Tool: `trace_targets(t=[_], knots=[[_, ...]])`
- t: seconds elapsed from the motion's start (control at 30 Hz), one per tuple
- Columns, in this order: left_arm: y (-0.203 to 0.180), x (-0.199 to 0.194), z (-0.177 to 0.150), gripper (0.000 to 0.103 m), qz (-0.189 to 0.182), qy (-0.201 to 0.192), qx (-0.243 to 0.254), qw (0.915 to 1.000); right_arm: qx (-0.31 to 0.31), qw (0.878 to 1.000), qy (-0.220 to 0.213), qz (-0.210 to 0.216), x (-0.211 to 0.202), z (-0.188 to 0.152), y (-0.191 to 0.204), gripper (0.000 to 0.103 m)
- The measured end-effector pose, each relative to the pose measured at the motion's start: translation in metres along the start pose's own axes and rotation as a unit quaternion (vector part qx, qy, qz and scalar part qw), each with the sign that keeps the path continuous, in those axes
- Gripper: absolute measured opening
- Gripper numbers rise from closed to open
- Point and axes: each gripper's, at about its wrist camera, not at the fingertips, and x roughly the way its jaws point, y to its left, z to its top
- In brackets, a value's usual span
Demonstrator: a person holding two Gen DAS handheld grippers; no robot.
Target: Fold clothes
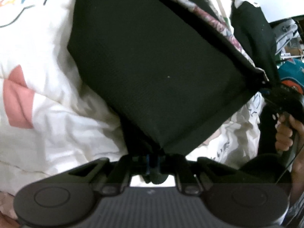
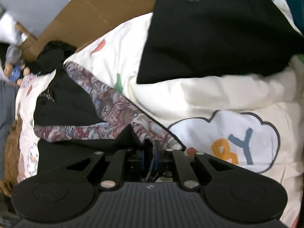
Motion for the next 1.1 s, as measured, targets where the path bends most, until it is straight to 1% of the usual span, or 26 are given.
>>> trace_targets(t=[0.03, 0.07, 0.13, 0.23, 0.4, 0.47, 0.5, 0.53, 0.57, 0.6, 0.67, 0.77, 0.83, 0.9, 0.93, 0.97, 1.0, 1.03, 1.07, 1.1], knots=[[-0.001, -0.002, 0.001, 0.026, -0.002, 0.002, 0.001, 1.0, 0.008, 1.0, -0.007, -0.003, -0.004, 0.0, -0.003, 0.041], [-0.003, -0.006, 0.002, 0.032, 0.005, 0.001, 0.008, 1.0, 0.019, 1.0, -0.016, 0.0, -0.01, 0.0, -0.007, 0.043], [-0.002, -0.015, 0.004, 0.032, 0.02, -0.006, 0.017, 0.9997, 0.038, 0.999, -0.034, 0.011, -0.019, -0.001, -0.012, 0.043], [0.003, -0.028, 0.006, 0.033, 0.019, -0.014, 0.008, 0.9997, 0.033, 0.998, -0.051, 0.013, -0.026, -0.003, -0.011, 0.043], [0.01, -0.046, 0.012, 0.033, 0.031, -0.03, 0.0, 0.9991, 0.021, 0.998, -0.052, 0.01, -0.025, -0.002, -0.007, 0.043], [0.01, -0.052, 0.017, 0.033, 0.034, -0.035, -0.004, 0.9988, 0.021, 0.998, -0.052, 0.013, -0.022, -0.001, -0.008, 0.04], [0.01, -0.059, 0.022, 0.033, 0.039, -0.041, -0.002, 0.9984, 0.017, 0.999, -0.05, 0.011, -0.02, -0.001, -0.007, 0.03], [0.01, -0.068, 0.029, 0.033, 0.046, -0.05, 0.001, 0.9977, 0.012, 0.999, -0.047, 0.009, -0.017, 0.0, -0.006, 0.015], [0.009, -0.077, 0.036, 0.033, 0.054, -0.059, 0.004, 0.9968, 0.007, 0.999, -0.037, 0.01, -0.012, 0.0, -0.005, 0.008], [0.009, -0.083, 0.041, 0.033, 0.058, -0.065, 0.005, 0.9962, 0.002, 0.999, -0.031, 0.01, -0.009, 0.0, -0.004, 0.003], [0.008, -0.097, 0.053, 0.033, 0.066, -0.087, 0.001, 0.994, -0.008, 0.999, -0.033, -0.006, -0.008, 0.0, -0.002, 0.003], [0.009, -0.118, 0.072, 0.033, 0.075, -0.123, -0.01, 0.9895, 0.008, 0.999, -0.02, -0.037, -0.006, -0.001, -0.009, 0.002], [0.011, -0.131, 0.086, 0.033, 0.079, -0.147, -0.02, 0.9858, 0.016, 0.999, -0.016, -0.04, -0.006, 0.0, -0.011, 0.003], [0.013, -0.138, 0.096, 0.033, 0.08, -0.165, -0.033, 0.9825, 0.016, 0.999, -0.018, -0.043, -0.01, 0.0, -0.01, 0.006], [0.015, -0.142, 0.104, 0.033, 0.081, -0.177, -0.042, 0.9801, 0.016, 0.999, -0.02, -0.045, -0.012, -0.001, -0.009, 0.017], [0.015, -0.141, 0.109, 0.034, 0.082, -0.184, -0.047, 0.9783, 0.019, 0.998, -0.027, -0.047, -0.016, -0.002, -0.009, 0.025], [0.013, -0.139, 0.113, 0.035, 0.083, -0.189, -0.051, 0.9771, 0.024, 0.998, -0.039, -0.051, -0.022, -0.002, -0.009, 0.042], [0.011, -0.136, 0.117, 0.039, 0.085, -0.194, -0.054, 0.9757, 0.025, 0.997, -0.052, -0.052, -0.028, -0.003, -0.009, 0.051], [0.011, -0.134, 0.12, 0.046, 0.086, -0.198, -0.057, 0.9747, 0.026, 0.996, -0.065, -0.053, -0.033, -0.003, -0.009, 0.053], [0.011, -0.132, 0.124, 0.048, 0.088, -0.202, -0.06, 0.9735, 0.028, 0.995, -0.079, -0.054, -0.039, -0.003, -0.01, 0.055]])
